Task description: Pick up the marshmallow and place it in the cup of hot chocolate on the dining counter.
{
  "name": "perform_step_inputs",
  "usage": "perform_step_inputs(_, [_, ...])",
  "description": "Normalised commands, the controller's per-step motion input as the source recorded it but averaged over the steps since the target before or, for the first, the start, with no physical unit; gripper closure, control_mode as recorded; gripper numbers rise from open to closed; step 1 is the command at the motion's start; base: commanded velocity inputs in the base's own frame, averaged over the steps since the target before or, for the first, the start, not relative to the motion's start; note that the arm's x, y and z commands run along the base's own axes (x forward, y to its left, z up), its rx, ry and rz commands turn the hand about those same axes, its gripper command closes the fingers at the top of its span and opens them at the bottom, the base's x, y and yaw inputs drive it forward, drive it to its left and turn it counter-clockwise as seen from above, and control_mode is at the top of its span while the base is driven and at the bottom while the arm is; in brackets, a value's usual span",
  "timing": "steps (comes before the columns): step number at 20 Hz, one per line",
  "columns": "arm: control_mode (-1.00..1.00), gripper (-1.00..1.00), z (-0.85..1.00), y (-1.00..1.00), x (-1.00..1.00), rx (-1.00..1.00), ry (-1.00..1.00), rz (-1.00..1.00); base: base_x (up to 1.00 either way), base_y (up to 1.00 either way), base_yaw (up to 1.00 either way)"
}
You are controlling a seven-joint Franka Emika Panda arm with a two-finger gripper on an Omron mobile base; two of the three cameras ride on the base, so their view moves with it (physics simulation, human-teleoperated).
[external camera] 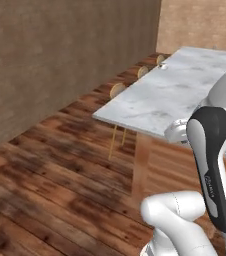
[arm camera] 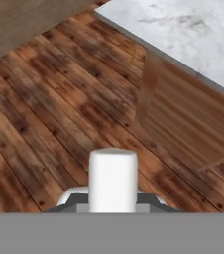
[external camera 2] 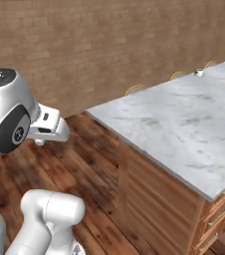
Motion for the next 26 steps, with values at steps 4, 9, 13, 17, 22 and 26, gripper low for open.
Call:
perform_step_inputs(4, [1.0, 1.0, 0.0, 0.0, 0.0, 0.0, 0.0, 0.0, 1.0, 0.76, -0.5])
perform_step_inputs(9, [1.0, 1.0, 0.0, 0.0, 0.0, 0.0, 0.0, 0.0, 1.0, 0.77, -0.54])
perform_step_inputs(13, [1.0, 1.0, 0.0, 0.0, 0.0, 0.0, 0.0, 0.0, 1.0, 0.82, -0.54])
perform_step_inputs(17, [1.0, 1.0, 0.0, 0.0, 0.0, 0.0, 0.0, 0.0, 0.93, 0.95, -0.49])
perform_step_inputs(22, [1.0, 1.0, 0.0, 0.0, 0.0, 0.0, 0.0, 0.0, 0.6, 1.0, -0.38])
perform_step_inputs(26, [1.0, 1.0, 0.0, 0.0, 0.0, 0.0, 0.0, 0.0, 0.61, 1.0, -0.39])
